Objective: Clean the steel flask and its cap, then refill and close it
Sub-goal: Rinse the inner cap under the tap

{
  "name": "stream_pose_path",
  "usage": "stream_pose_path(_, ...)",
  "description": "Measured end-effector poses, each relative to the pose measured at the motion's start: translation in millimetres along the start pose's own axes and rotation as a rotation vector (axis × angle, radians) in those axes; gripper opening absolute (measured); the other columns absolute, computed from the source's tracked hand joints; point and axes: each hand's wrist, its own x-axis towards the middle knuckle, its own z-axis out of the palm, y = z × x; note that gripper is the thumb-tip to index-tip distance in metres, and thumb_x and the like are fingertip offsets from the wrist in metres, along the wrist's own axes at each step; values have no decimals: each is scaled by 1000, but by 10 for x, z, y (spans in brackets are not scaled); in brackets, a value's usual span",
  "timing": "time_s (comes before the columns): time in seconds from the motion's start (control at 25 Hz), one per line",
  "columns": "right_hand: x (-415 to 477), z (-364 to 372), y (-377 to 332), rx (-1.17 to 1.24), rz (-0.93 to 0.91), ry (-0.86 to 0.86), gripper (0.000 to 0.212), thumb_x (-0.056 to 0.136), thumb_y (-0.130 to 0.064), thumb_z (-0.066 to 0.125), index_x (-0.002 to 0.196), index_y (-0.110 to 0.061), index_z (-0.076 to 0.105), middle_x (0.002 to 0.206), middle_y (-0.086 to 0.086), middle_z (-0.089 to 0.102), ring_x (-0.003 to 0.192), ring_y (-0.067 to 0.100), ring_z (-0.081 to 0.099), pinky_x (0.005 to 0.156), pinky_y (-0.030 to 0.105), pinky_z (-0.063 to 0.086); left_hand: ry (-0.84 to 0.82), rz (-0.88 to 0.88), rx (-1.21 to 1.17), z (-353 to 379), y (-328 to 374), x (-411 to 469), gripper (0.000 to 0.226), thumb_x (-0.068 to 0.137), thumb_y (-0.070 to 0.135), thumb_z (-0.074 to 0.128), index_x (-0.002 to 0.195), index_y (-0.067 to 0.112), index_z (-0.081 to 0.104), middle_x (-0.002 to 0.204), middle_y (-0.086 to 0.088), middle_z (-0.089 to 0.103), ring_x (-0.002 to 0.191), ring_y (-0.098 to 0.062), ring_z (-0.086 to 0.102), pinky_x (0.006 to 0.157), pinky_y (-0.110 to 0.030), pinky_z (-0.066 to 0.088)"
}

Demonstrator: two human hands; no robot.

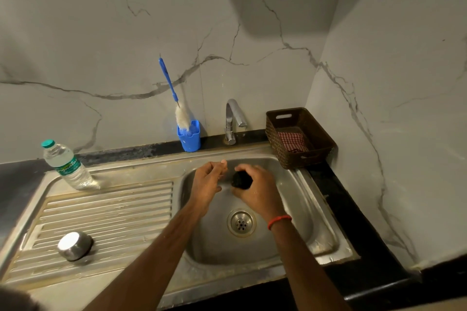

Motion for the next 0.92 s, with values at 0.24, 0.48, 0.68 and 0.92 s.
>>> stream_pose_path(0.24, -30, 48, 30, -63, 133, -87, 53, 72, -24, 87, 120, -23, 64, 117, -2, 68, 112, 14, 63, 95, 28, 53, -27, 7, 6, 18, -38, -26, 21, 101, 36, 57, 109, 20, 68, 109, 1, 72, 108, -15, 65, 86, -36, 51)
stream_pose_path(0.48, -49, -12, -150, 297, 168, 75, 55, 73, -28, 87, 117, -23, 55, 113, -4, 61, 102, 7, 60, 80, 15, 51, -78, -19, -11, -13, -43, -27, 23, 101, 37, 57, 108, 18, 68, 105, -2, 74, 105, -19, 68, 88, -40, 54)
stream_pose_path(0.68, 6, -46, -206, 523, 202, 45, 53, 84, -23, 79, 129, -29, 51, 118, -7, 60, 108, 5, 61, 74, 6, 49, -203, -99, -80, -20, -24, -40, 31, 99, 44, 57, 115, 20, 69, 103, -5, 77, 96, -22, 74, 83, -40, 59)
stream_pose_path(0.92, 104, -140, -89, 200, 11, -162, 64, 77, -21, 83, 135, -23, 54, 124, -1, 64, 111, 9, 59, 98, 32, 54, -220, 49, 40, -103, -11, -48, 25, 88, 29, 75, 112, 22, 70, 100, -2, 77, 95, -22, 73, 84, -40, 58)
